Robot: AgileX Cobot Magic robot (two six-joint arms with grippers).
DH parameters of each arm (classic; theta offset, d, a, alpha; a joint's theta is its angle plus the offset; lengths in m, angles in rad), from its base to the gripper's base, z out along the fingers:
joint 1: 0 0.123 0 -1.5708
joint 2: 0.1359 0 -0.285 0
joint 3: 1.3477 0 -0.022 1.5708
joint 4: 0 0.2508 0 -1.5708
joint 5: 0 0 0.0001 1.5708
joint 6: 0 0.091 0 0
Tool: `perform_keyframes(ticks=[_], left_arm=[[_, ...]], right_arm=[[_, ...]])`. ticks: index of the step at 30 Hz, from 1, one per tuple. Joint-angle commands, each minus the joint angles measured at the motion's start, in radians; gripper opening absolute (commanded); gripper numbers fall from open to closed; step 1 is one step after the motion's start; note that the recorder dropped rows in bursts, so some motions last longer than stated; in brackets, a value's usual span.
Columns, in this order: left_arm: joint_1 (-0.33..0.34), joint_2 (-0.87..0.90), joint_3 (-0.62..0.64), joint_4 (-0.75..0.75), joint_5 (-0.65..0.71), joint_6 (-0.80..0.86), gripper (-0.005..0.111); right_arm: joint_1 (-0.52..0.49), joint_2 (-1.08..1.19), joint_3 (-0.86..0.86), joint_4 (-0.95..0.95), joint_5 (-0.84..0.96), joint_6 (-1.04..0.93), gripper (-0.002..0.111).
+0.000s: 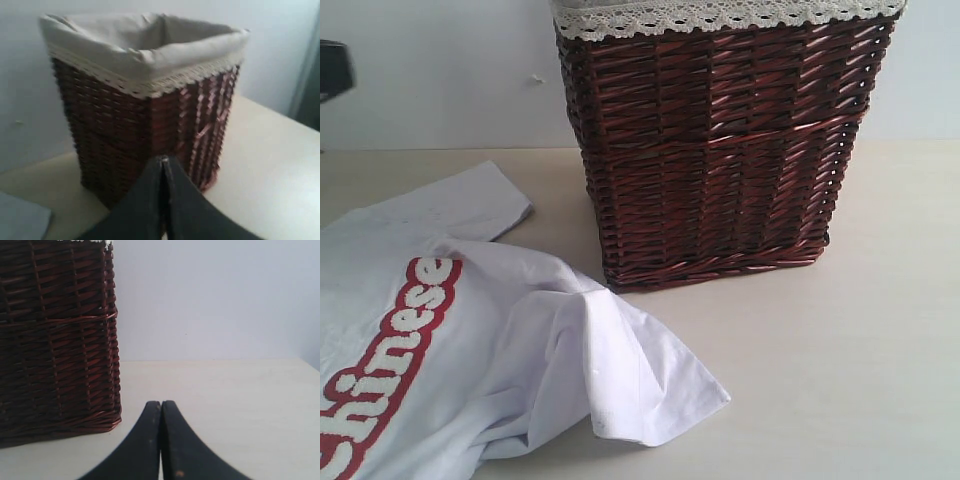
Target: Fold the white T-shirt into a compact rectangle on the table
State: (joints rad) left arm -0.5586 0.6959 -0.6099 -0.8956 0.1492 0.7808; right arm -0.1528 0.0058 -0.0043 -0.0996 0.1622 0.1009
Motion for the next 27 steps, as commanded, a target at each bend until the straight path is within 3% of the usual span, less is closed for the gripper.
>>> perform_keyframes(ticks=[1,10,27], left_arm=[[0.0,-0.194,0.15,-0.036,-0.114,-0.003,0.0],[0.0,-0.41,0.266,-0.036,-0.069,-0.003,0.0],[0.004,-0.443,0.275,0.025,-0.069,-0.004,0.0]], right_arm=[[-0.004,-0.006,0.004,0.003,-0.008,0.001,0.0],[-0.004,-0.006,0.004,0.003,-0.008,0.001,0.0],[-0.004,-0.006,0.004,0.003,-0.008,0.001,0.0]])
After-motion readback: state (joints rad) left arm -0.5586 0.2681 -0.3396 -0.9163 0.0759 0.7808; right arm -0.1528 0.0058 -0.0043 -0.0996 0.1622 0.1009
